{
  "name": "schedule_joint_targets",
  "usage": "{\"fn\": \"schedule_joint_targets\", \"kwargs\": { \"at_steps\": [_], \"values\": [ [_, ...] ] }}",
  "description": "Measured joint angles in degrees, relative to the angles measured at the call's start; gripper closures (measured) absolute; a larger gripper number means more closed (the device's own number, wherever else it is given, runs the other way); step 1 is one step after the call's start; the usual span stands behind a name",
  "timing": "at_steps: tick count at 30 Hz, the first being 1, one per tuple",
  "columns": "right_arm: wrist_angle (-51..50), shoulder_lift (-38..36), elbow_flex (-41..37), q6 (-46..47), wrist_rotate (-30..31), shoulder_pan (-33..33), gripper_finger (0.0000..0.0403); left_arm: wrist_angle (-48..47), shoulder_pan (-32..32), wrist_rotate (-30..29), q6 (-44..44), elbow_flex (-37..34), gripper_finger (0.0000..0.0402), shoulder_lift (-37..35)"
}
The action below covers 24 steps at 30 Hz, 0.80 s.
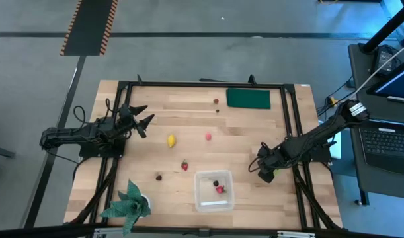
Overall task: Pick and placing Produce into tupperware
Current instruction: Put the green star fruit into the transparent bin
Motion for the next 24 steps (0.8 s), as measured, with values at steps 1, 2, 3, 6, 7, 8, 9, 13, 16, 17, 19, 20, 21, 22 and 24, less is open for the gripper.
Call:
{"fn": "schedule_joint_targets", "kwargs": {
  "at_steps": [1, 2, 3, 6, 7, 8, 9, 13, 16, 17, 19, 20, 21, 22, 24],
  "values": [
    [0.1, 0.0, 0.0, 0.0, 0.0, 0.0, 0.0056, 0.0, 0.0, 0.0, 0.0, 0.0, 0.0121, 0.0],
    [0.3, 0.0, 0.0, 0.0, 0.0, 0.0, 0.0056, 0.0, 0.0, 0.0, 0.0, 0.0, 0.0121, 0.0],
    [0.5, 0.0, 0.0, 0.0, 0.0, 0.0, 0.0056, 0.0, 0.0, 0.0, 0.0, 0.0, 0.0121, 0.0],
    [0.9, 0.0, 0.0, 0.0, -0.2, 0.0, 0.0056, 0.0, 0.0, 0.0, 0.0, 0.0, 0.0121, 0.0],
    [0.8, 0.0, 0.0, 0.0, -0.2, 0.0, 0.0056, 0.0, 0.0, 0.0, 0.0, 0.0, 0.0121, 0.0],
    [0.9, 0.0, 0.0, 0.0, -0.2, 0.0, 0.0056, 0.0, 0.0, 0.0, 0.0, 0.0, 0.0121, 0.0],
    [0.9, 0.0, 0.0, 0.0, -0.2, 0.0, 0.0056, 0.0, 0.0, 0.0, 0.0, 0.0, 0.0121, 0.0],
    [0.9, 0.0, 0.0, 0.1, -0.3, 0.0, 0.0056, 0.0, 0.0, 0.0, 0.0, 0.0, 0.0121, 0.0],
    [0.6, 0.0, 0.0, 0.1, -0.3, 0.0, 0.0056, 0.0, 0.0, 0.0, 0.0, 0.0, 0.0121, 0.0],
    [0.4, 0.0, 0.0, 0.1, -0.3, 0.0, 0.0056, 0.0, 0.0, 0.0, 0.0, 0.0, 0.0121, 0.0],
    [-0.1, 0.0, 0.0, 0.2, -0.3, 0.0, 0.0058, 0.0, 0.0, 0.0, 0.0, 0.0, 0.0121, 0.0],
    [-0.3, 0.0, 0.0, 0.4, -0.3, 0.0, 0.0061, 0.0, 0.0, 0.0, 0.0, 0.0, 0.0121, 0.0],
    [-0.5, 0.0, 0.0, 0.8, -0.3, 0.0, 0.0067, 0.0, 0.0, 0.0, 0.0, 0.0, 0.0121, 0.0],
    [-0.7, 0.0, 0.0, 1.3, -0.3, 0.0, 0.0074, 0.0, 0.0, 0.0, 0.0, 0.0, 0.0121, 0.0],
    [-0.7, 0.0, 0.0, 1.4, -0.3, 0.0, 0.0092, 0.0, 0.0, 0.0, 0.0, 0.0, 0.0121, 0.0]
  ]
}}
